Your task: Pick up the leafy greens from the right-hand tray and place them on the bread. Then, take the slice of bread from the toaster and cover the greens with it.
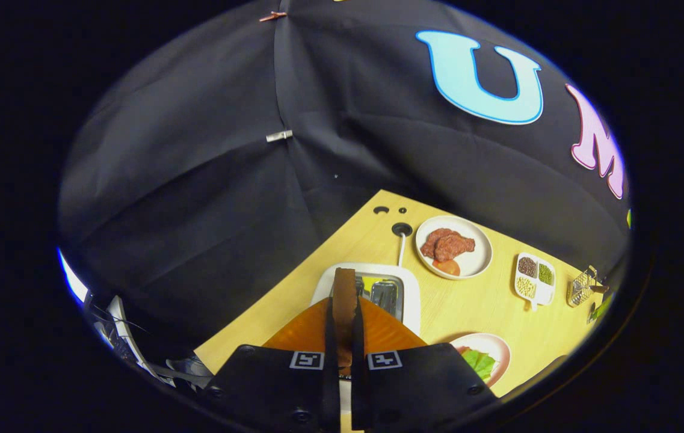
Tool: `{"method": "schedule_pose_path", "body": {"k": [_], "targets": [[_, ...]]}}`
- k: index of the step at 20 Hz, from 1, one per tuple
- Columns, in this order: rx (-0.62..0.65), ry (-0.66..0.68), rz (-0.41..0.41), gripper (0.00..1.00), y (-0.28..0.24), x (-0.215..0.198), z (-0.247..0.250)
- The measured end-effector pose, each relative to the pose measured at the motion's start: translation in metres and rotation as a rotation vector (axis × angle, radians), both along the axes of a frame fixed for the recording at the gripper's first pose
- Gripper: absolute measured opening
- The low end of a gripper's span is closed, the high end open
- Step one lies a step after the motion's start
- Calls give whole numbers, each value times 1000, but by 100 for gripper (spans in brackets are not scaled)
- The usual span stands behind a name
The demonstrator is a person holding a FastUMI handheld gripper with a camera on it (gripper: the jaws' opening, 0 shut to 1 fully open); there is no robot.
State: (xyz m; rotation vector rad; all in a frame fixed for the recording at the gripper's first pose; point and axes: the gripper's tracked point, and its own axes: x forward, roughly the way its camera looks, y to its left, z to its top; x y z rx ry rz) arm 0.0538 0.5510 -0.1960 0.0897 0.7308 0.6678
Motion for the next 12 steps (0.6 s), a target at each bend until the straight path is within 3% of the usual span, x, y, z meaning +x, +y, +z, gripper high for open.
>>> {"method": "schedule_pose_path", "body": {"k": [7, 12], "targets": [[124, -52, -67, 12, -60, 5, 60], [77, -102, -186, 11, -145, 9, 52]]}}
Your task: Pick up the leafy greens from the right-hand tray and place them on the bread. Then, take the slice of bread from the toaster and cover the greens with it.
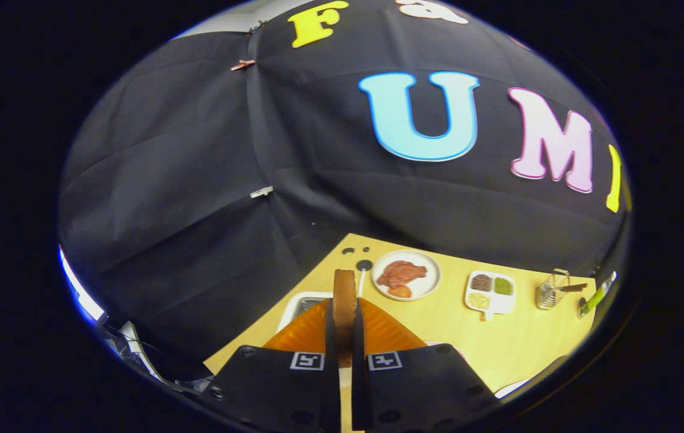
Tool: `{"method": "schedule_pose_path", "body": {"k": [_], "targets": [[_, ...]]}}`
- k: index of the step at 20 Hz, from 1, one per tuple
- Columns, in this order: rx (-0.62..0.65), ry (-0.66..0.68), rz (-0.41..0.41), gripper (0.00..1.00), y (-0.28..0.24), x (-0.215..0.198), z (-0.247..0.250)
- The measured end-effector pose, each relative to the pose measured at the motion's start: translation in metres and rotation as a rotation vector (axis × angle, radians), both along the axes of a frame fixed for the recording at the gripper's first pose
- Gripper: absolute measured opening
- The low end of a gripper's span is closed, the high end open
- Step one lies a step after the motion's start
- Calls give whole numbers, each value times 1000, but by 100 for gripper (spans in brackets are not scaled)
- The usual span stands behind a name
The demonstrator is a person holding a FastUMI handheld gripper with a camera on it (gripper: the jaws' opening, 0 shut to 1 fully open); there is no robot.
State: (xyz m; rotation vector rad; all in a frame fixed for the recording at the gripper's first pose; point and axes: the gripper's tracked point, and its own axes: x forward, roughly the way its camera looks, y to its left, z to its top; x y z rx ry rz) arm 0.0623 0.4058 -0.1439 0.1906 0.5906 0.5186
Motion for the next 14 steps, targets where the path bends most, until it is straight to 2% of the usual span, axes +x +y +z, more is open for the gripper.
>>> {"method": "schedule_pose_path", "body": {"k": [4, 7, 11, 14], "targets": [[-52, 51, -149, 11, -71, -5, -49], [-44, 125, -231, 11, -95, -12, -87], [-2, 197, -313, 12, -104, -23, -131], [35, 233, -343, 12, -93, -27, -155]]}}
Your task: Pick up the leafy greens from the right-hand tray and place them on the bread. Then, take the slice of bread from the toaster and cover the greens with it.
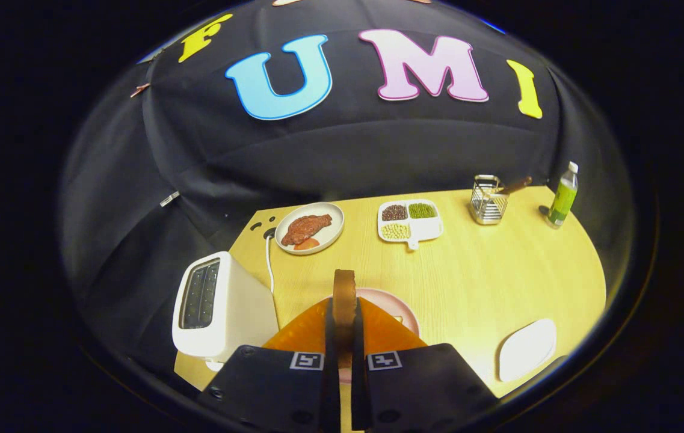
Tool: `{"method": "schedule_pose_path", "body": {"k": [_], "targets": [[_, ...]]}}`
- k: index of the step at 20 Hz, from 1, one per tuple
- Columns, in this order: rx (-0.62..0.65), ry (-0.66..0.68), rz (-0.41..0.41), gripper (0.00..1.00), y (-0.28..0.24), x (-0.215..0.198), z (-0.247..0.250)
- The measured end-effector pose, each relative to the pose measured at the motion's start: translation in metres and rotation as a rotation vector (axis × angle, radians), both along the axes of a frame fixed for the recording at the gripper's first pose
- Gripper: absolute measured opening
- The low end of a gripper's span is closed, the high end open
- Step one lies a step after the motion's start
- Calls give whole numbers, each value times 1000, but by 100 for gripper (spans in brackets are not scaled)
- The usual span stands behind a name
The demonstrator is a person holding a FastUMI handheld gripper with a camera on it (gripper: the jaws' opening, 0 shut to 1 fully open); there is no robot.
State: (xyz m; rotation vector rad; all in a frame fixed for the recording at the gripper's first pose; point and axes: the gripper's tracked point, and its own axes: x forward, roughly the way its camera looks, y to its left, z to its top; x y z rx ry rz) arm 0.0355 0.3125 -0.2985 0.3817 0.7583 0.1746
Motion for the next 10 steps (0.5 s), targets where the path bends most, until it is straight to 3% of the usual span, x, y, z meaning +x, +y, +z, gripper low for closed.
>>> {"method": "schedule_pose_path", "body": {"k": [10], "targets": [[232, 95, -126, 12, 30, 10, -50]]}}
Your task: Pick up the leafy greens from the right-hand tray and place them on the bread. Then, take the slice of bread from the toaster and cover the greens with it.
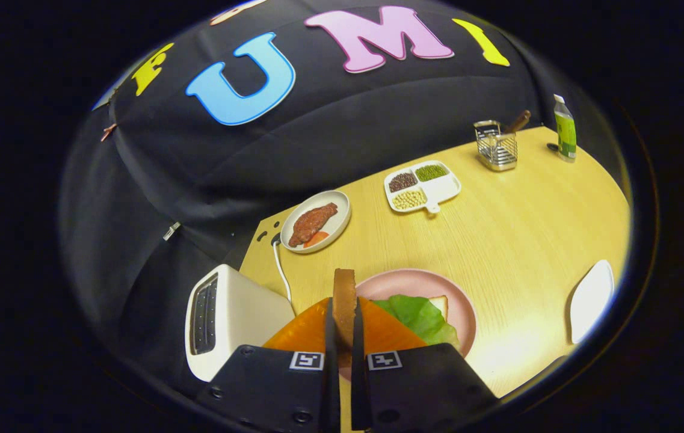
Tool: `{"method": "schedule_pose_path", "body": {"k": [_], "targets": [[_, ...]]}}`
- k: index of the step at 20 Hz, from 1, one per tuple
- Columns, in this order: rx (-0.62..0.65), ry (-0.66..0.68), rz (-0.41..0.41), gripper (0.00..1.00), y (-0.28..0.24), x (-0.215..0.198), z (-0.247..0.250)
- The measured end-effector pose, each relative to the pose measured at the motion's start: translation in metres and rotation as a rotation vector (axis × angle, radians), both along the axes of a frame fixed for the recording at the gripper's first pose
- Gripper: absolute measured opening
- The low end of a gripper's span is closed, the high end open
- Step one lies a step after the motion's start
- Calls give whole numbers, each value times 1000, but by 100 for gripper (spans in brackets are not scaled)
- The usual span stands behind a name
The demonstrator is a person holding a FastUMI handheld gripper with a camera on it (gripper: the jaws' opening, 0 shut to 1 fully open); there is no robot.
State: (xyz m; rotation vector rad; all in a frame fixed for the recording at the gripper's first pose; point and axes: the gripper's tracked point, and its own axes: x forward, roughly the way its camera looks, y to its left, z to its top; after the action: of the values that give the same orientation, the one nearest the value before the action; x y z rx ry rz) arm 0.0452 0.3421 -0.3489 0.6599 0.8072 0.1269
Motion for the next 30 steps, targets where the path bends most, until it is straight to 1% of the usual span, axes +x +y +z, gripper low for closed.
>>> {"method": "schedule_pose_path", "body": {"k": [1, 3, 8, 9, 10, 14, 16, 19, 20, 21, 23, 25, 28, 30], "targets": [[5, 11, -17, 12, -4, -1, -8], [-25, 26, -38, 12, -18, -3, -23], [-94, 61, -8, 13, -35, -10, -52], [-102, 66, -1, 15, -37, -10, -55], [-109, 70, 3, 15, -38, -9, -59], [-169, 120, 16, 37, -52, -17, -77], [-211, 145, 32, 51, -57, -25, -88], [-237, 123, 48, 66, -66, -28, -84], [-236, 106, 50, 69, -66, -27, -81], [-239, 90, 54, 82, -69, -28, -75], [-261, 58, 62, 96, -77, -29, -66], [-285, 21, 66, 100, -86, -32, -53], [-318, -61, 73, 99, -98, -29, -28], [-333, -130, 82, 100, -108, -27, 0]]}}
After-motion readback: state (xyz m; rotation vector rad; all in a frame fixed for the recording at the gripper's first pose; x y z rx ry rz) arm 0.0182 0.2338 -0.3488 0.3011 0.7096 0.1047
